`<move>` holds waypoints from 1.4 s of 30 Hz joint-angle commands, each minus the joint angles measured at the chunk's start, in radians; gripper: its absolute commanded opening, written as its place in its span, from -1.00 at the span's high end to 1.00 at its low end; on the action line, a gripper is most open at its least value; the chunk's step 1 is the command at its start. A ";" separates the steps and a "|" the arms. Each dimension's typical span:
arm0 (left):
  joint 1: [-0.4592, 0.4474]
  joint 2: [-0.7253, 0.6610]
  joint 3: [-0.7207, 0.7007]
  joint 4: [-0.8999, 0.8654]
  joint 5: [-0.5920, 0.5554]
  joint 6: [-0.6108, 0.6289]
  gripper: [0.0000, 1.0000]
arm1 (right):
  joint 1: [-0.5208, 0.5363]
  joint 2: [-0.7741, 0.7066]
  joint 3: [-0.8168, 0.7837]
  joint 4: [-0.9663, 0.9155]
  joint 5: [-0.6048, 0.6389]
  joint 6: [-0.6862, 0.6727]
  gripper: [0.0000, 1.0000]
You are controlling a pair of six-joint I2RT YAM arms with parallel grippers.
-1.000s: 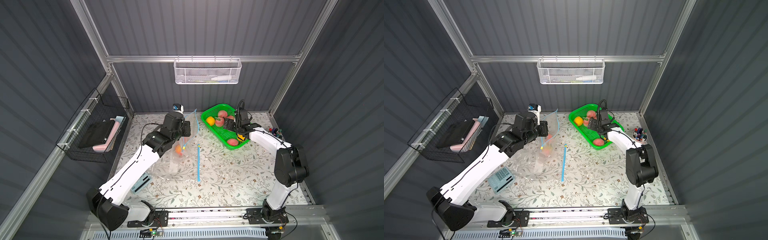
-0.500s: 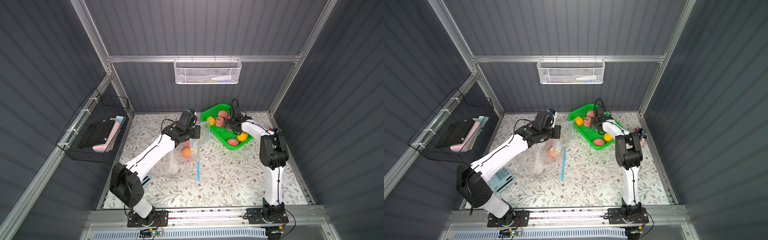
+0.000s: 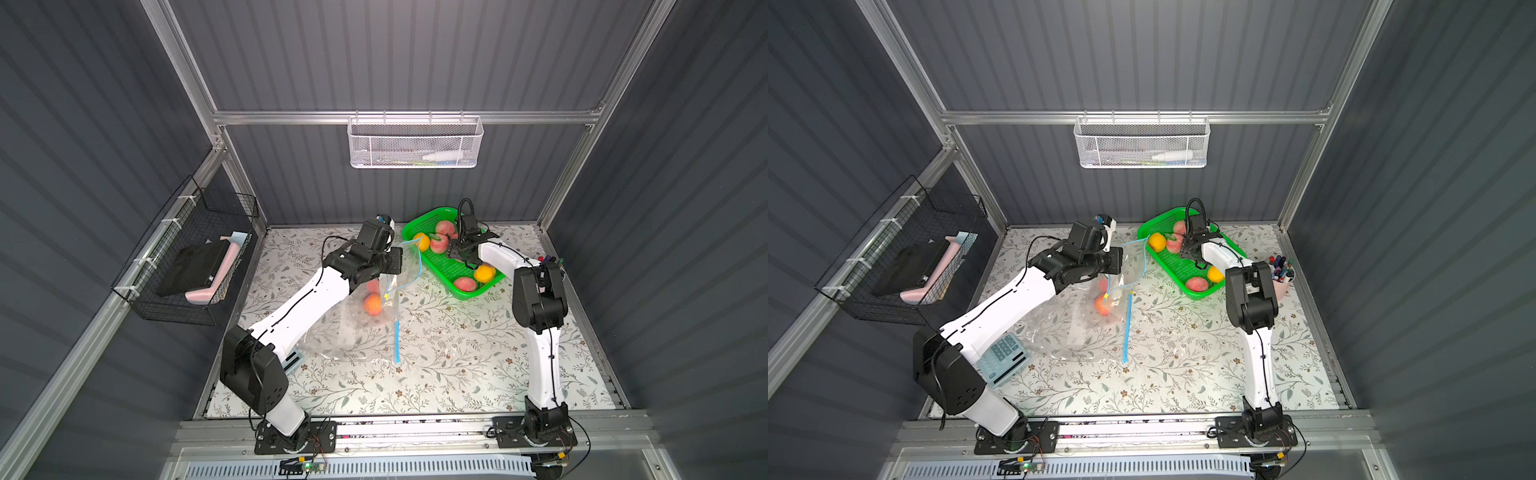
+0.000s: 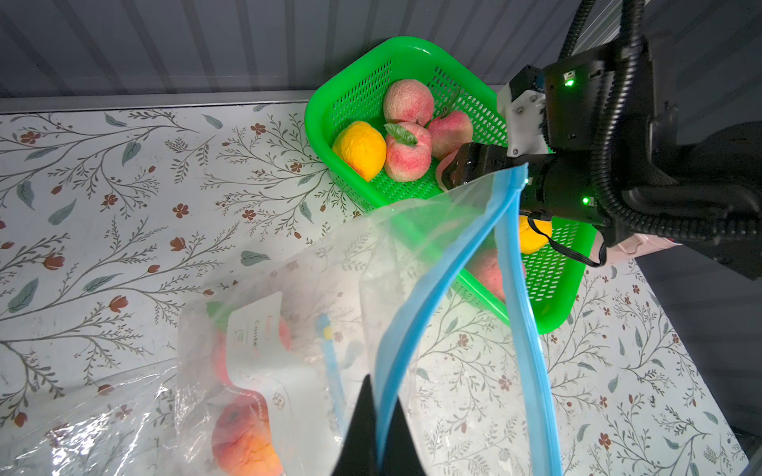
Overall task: Place the peach in a zip-top bag and seal the zipper
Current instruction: Pick up the peach from the basket.
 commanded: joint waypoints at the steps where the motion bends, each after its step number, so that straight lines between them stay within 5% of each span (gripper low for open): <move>1: 0.004 0.009 0.034 -0.002 0.009 -0.008 0.99 | -0.007 0.010 0.025 -0.016 0.019 0.001 -0.51; 13: 0.005 -0.007 0.022 0.007 0.009 -0.015 1.00 | -0.017 -0.046 -0.029 0.004 -0.045 0.024 -0.22; 21: 0.005 -0.026 -0.009 0.035 0.018 -0.026 1.00 | -0.017 -0.284 -0.225 0.099 -0.156 0.025 -0.20; 34: 0.005 -0.026 -0.039 0.096 0.039 -0.114 1.00 | -0.019 -0.818 -0.673 0.376 -0.497 0.049 -0.18; 38: 0.008 -0.050 -0.083 0.126 -0.013 -0.155 1.00 | -0.012 -0.926 -0.769 0.525 -0.721 0.038 -0.18; 42: 0.012 -0.066 -0.091 0.129 -0.020 -0.170 1.00 | 0.039 -0.978 -0.805 0.596 -0.782 0.054 -0.18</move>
